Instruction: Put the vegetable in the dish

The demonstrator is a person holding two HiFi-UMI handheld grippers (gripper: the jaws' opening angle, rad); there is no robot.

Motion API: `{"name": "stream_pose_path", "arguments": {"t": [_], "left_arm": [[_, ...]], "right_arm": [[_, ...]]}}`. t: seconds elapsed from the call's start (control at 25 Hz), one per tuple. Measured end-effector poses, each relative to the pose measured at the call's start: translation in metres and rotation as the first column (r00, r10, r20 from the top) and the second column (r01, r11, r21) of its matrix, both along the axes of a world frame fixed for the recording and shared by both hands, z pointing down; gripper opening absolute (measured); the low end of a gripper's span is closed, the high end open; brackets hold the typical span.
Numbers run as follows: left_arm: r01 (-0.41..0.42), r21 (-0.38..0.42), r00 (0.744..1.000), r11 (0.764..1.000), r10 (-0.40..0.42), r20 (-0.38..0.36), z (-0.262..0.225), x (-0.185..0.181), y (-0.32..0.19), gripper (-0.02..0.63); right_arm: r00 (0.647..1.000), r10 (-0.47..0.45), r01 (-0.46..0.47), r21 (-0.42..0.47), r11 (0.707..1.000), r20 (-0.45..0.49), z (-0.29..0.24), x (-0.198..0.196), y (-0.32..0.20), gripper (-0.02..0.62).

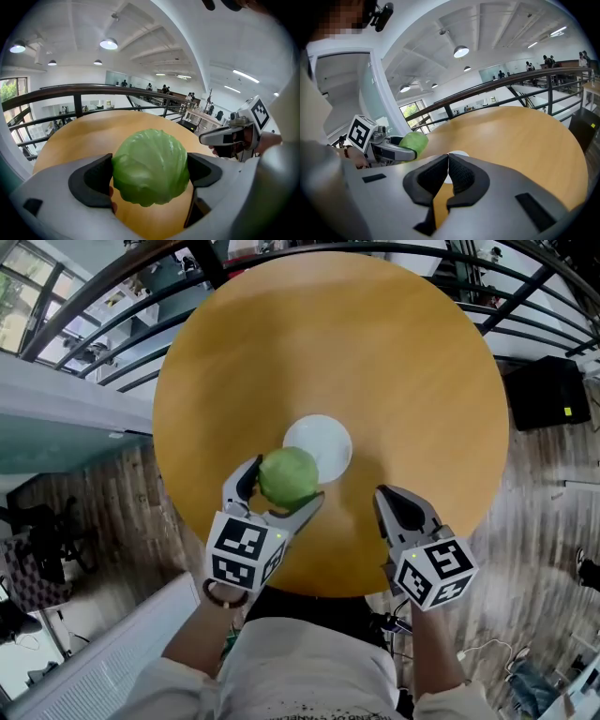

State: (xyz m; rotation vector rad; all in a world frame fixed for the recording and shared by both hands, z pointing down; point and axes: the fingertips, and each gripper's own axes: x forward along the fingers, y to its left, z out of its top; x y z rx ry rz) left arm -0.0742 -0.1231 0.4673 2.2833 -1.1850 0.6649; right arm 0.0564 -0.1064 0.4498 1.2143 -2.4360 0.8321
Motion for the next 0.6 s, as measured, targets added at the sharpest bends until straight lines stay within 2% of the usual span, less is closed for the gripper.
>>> {"name": "stream_pose_path", "arguments": {"t": [0.6], "left_arm": [[-0.04,-0.078,0.998,0.996,0.044,0.044,0.07,0.022,-0.049,0.488]], "right_arm": [[1.0,0.022,-0.021,-0.052,0.998,0.023,0.044,0.01,-0.034,0.025]]}}
